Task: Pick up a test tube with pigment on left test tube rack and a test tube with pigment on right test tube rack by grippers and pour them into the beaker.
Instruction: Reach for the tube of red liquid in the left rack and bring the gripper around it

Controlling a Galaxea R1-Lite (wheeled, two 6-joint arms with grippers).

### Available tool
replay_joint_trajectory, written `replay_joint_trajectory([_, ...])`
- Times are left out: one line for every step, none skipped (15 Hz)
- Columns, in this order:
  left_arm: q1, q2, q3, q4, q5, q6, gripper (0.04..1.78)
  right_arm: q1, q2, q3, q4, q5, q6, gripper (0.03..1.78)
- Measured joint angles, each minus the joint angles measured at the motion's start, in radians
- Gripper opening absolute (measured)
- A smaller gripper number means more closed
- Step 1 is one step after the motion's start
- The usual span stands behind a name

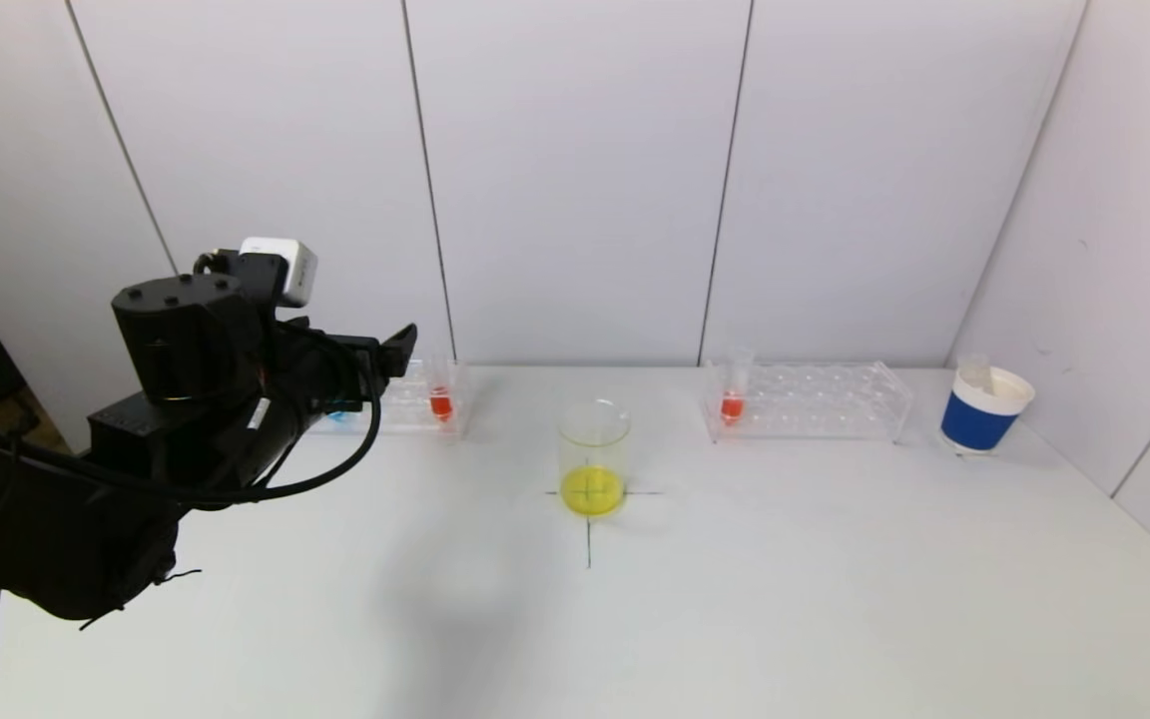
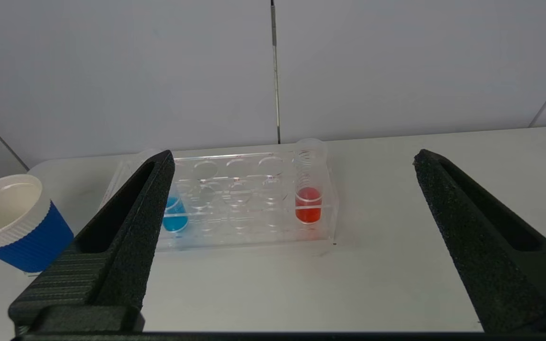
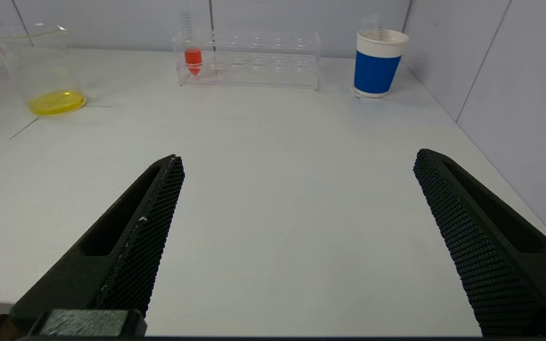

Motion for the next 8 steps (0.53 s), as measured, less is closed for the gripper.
replay_joint_trajectory([-0.001,0.024,0.000,-0.025,0.000,0.000,1.76,0.000,0.000,0.000,0.000,0.000,0.000,1.76])
replay_joint_trajectory([-0.002,0.047,0.000,-0.053,0.000,0.000,1.76,0.000,0.000,0.000,0.000,0.000,0.000,1.76])
replay_joint_trajectory([-0.003,0.073,0.000,-0.081,-0.001,0.000,1.76,0.000,0.000,0.000,0.000,0.000,0.000,1.76])
replay_joint_trajectory([-0.003,0.096,0.000,-0.104,-0.002,0.000,1.76,0.000,0.000,0.000,0.000,0.000,0.000,1.76])
replay_joint_trajectory([-0.003,0.118,-0.001,-0.127,-0.002,0.000,1.76,0.000,0.000,0.000,0.000,0.000,0.000,1.76])
replay_joint_trajectory([-0.003,0.140,-0.002,-0.143,-0.002,-0.001,1.76,0.000,0.000,0.000,0.000,0.000,0.000,1.76])
replay_joint_trajectory([-0.003,0.159,-0.004,-0.157,-0.002,-0.001,1.76,0.000,0.000,0.000,0.000,0.000,0.000,1.76])
replay_joint_trajectory([-0.003,0.179,-0.005,-0.172,-0.002,-0.001,1.76,0.000,0.000,0.000,0.000,0.000,0.000,1.76])
